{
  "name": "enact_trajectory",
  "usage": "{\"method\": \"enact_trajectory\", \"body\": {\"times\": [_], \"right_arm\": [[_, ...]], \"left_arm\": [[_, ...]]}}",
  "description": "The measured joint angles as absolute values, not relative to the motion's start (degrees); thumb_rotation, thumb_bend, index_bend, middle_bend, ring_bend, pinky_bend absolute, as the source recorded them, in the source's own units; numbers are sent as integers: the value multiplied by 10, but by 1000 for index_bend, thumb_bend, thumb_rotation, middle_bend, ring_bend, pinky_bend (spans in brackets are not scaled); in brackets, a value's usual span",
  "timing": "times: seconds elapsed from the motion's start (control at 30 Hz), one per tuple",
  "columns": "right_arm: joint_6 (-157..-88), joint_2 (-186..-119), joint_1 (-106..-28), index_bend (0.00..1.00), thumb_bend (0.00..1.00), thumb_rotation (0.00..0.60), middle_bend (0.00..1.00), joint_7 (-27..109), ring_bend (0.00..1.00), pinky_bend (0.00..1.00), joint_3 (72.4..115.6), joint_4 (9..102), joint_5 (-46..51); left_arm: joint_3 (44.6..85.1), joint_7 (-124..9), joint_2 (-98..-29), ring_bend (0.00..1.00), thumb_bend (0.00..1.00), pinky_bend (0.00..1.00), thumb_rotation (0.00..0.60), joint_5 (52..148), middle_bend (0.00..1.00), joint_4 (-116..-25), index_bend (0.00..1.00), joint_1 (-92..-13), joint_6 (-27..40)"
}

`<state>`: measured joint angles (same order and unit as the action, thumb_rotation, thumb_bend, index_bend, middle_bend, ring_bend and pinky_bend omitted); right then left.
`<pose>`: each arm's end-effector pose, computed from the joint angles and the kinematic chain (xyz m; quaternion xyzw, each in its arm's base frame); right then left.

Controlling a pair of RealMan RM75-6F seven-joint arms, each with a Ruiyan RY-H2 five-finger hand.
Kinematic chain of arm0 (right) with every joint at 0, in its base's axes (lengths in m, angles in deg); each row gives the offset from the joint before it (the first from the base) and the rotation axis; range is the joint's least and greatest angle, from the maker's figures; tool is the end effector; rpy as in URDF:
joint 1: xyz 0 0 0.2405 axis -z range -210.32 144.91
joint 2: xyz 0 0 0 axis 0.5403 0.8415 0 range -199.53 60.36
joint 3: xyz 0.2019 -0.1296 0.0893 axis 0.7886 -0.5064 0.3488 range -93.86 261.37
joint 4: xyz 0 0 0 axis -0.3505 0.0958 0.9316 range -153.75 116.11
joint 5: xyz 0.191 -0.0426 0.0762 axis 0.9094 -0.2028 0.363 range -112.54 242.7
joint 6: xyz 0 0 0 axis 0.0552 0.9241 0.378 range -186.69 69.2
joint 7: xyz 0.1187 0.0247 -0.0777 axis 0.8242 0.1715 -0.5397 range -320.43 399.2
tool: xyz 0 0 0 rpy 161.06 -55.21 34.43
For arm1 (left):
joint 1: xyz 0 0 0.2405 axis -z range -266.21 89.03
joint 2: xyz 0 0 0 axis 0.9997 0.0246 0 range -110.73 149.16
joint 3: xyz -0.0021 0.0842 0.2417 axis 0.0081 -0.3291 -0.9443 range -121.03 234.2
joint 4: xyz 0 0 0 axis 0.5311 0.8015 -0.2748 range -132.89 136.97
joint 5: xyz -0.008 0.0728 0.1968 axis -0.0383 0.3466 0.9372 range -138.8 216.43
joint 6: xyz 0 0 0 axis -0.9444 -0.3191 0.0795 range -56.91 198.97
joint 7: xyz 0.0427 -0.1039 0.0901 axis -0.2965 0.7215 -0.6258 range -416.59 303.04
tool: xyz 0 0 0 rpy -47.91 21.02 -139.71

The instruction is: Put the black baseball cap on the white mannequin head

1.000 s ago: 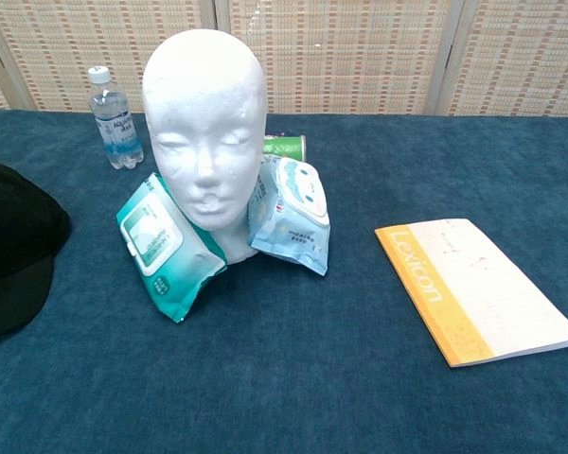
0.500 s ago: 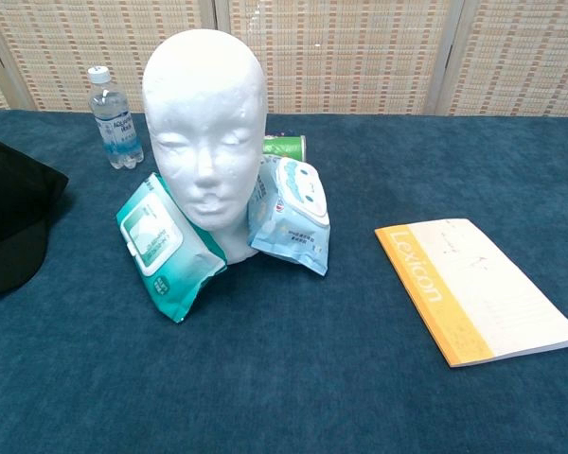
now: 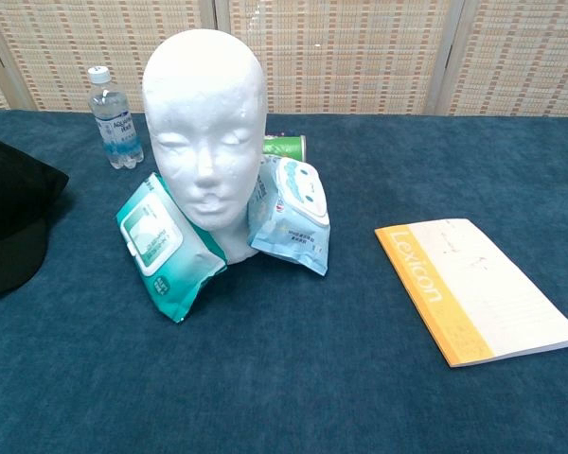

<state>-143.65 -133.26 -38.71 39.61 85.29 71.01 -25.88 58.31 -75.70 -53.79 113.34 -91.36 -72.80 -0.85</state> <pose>-0.3075 -0.1824 0.1571 0.6364 -0.3556 0.3873 0.5644 -0.2882 0.2265 0.0802 -0.6722 -0.3954 -0.2906 0.5544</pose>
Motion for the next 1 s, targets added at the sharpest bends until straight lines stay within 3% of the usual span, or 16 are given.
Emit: {"method": "enact_trajectory", "body": {"times": [0.3,1.0], "right_arm": [[-1451,-1326,-381,37,0,600,175,415,123,457,854,709,-260],[-1457,-1316,-377,37,0,600,178,440,123,457,856,705,-263]], "left_arm": [[585,-788,-577,307,102,483,600,1125,563,-895,539,-727,-11],[609,-864,-697,358,81,496,600,1107,669,-779,577,-725,-57]]}}
